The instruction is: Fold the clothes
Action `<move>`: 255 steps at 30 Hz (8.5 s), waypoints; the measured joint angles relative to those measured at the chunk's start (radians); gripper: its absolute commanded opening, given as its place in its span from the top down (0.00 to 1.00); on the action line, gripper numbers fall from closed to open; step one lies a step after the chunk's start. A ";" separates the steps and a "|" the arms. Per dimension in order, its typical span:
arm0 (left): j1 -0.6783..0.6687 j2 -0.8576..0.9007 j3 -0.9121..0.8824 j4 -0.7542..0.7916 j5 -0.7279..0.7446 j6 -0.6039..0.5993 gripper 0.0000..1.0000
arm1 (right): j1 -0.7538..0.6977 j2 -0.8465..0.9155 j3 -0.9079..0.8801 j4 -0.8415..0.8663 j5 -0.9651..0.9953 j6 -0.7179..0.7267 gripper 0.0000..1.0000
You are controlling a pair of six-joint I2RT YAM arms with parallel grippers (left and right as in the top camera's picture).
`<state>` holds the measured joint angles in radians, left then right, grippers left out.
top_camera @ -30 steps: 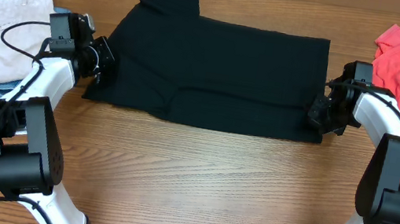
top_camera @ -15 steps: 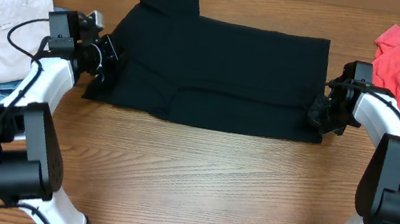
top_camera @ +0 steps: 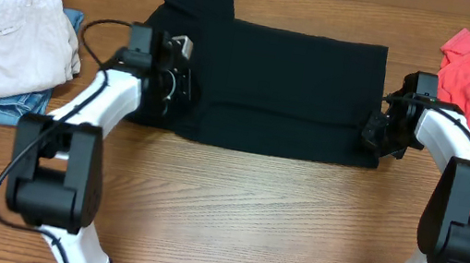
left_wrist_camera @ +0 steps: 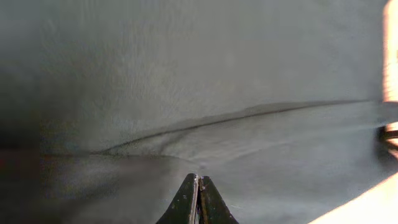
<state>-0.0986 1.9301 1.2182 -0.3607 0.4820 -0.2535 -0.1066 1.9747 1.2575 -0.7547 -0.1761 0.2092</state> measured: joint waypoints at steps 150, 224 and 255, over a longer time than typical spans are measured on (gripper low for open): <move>0.243 0.098 0.071 -0.840 -0.550 -0.092 0.96 | -0.142 -0.076 -0.106 -0.439 0.106 0.075 0.96; 0.204 0.338 0.521 -0.217 0.014 0.266 0.37 | -0.142 -0.353 -0.013 -0.443 0.150 0.051 0.56; 0.170 0.394 0.522 -0.087 -0.142 0.174 0.87 | -0.142 -0.353 -0.012 -0.431 0.150 0.051 0.57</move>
<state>0.0715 2.3241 1.7401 -0.4477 0.3397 -0.0792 -0.2489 1.6218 1.2453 -1.1858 -0.0261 0.2607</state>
